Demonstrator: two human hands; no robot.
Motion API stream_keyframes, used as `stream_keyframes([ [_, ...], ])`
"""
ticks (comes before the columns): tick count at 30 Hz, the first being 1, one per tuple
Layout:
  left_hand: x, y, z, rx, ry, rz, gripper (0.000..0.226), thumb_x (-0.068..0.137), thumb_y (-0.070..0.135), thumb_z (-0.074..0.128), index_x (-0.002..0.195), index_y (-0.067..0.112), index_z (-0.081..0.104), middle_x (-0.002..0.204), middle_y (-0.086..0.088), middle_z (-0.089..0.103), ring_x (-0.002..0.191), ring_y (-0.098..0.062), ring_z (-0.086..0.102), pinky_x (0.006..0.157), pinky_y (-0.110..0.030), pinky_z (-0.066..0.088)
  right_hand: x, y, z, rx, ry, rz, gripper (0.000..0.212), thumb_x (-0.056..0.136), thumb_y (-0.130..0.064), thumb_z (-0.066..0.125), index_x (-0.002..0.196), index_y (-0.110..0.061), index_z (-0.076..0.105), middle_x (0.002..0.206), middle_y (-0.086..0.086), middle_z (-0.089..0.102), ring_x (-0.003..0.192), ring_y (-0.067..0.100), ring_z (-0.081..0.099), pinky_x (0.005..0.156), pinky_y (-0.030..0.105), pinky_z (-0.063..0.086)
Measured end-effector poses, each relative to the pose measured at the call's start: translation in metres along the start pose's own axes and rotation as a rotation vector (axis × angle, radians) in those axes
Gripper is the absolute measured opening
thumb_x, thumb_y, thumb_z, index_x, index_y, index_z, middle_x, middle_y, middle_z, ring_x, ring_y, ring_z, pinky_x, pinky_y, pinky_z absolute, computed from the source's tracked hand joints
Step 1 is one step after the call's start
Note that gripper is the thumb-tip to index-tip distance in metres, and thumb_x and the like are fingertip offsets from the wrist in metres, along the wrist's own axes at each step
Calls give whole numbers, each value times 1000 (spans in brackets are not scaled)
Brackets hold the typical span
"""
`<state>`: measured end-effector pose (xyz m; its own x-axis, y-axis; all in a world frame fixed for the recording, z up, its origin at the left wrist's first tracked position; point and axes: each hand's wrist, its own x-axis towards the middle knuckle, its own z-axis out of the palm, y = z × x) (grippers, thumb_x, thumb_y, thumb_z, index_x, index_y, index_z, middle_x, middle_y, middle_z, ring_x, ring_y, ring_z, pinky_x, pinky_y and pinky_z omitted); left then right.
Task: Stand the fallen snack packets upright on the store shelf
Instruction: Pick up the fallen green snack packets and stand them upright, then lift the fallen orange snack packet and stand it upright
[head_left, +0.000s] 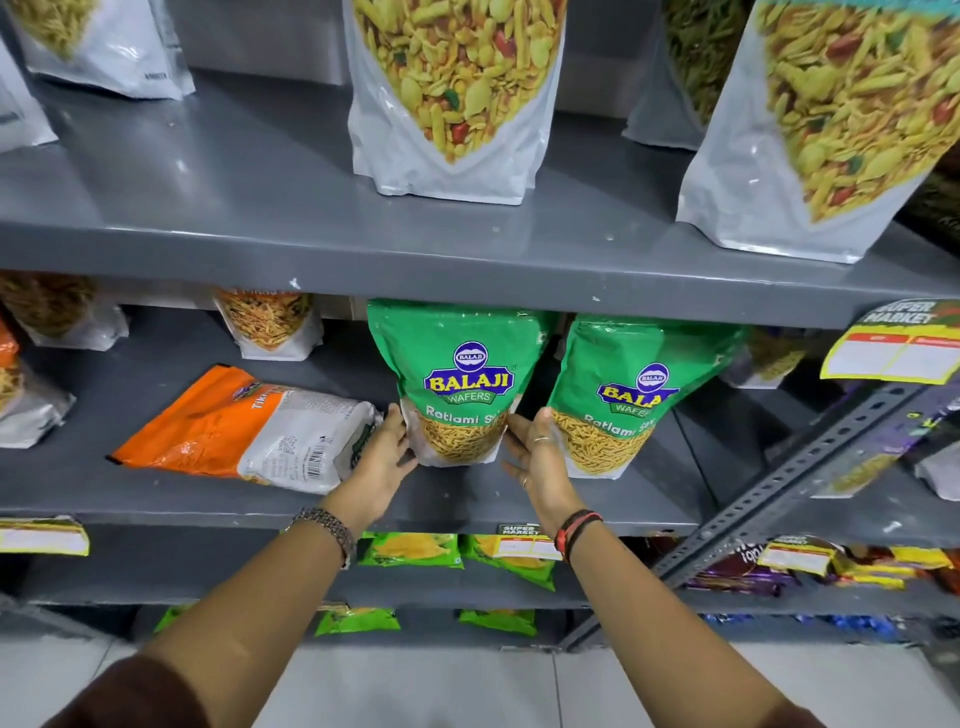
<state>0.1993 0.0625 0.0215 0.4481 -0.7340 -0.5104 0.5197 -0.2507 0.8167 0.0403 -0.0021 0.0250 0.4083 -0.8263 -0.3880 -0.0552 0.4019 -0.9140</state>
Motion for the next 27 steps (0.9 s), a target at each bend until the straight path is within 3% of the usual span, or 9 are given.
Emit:
stream_keyframes([
  [3,-5,-17,-25,-99,2,-118,49,99,29,32,144,9,33,153,-12,34,142,-29,32,111,-42,29,-2,11,5,-44,65,120,43,99,-30,36,130,-3,49,134,19,54,117,31,54,94,39,48],
  [6,-19,-32,-57,-69,-18,-191,44,98,24,35,138,6,42,149,-16,40,128,-31,47,91,-35,44,-13,18,26,-109,-84,146,22,96,-11,42,111,-5,57,120,19,60,99,26,57,75,28,51],
  [8,-28,-35,-79,-22,-30,-223,38,97,24,37,129,6,49,144,-17,46,102,-26,58,79,-30,46,-18,16,49,-171,-174,66,21,97,-10,42,108,-7,61,117,17,62,97,25,59,78,27,51],
  [11,-36,-30,-117,-36,-7,-225,46,99,31,32,132,2,46,130,-16,55,89,-21,59,78,-30,47,-15,10,96,-264,-236,-92,23,94,-8,48,107,-8,67,133,27,55,109,36,61,99,45,49],
  [13,-37,-22,-136,-67,50,-206,51,99,35,32,134,1,42,112,-13,62,86,-21,59,76,-30,47,-6,6,121,-331,-240,-180,26,90,-1,47,102,-7,69,134,18,57,115,24,58,105,36,46],
  [15,-32,-9,-162,-131,129,-184,53,98,34,34,137,-1,38,97,-12,61,84,-23,59,75,-31,47,7,1,153,-412,-266,-242,33,87,11,40,109,7,64,119,12,62,104,16,54,93,17,46],
  [20,-14,18,-202,-116,157,-188,58,99,36,29,139,-6,35,133,-25,54,104,-37,58,79,-35,47,54,-9,204,-771,-197,-362,25,88,-3,50,105,-1,69,109,15,70,101,22,63,93,32,45],
  [24,8,31,-235,-28,121,-227,52,98,39,33,123,-3,50,59,-5,72,51,-18,68,53,-30,53,94,-14,249,-1101,-169,-200,36,94,-26,42,106,-3,66,121,21,65,113,35,60,89,35,45],
  [27,25,29,-255,34,44,-231,37,98,32,35,89,4,57,45,3,69,40,-7,65,45,-18,52,104,-13,278,-1180,-123,-25,49,98,-35,31,119,1,57,130,22,57,117,37,56,82,31,40],
])
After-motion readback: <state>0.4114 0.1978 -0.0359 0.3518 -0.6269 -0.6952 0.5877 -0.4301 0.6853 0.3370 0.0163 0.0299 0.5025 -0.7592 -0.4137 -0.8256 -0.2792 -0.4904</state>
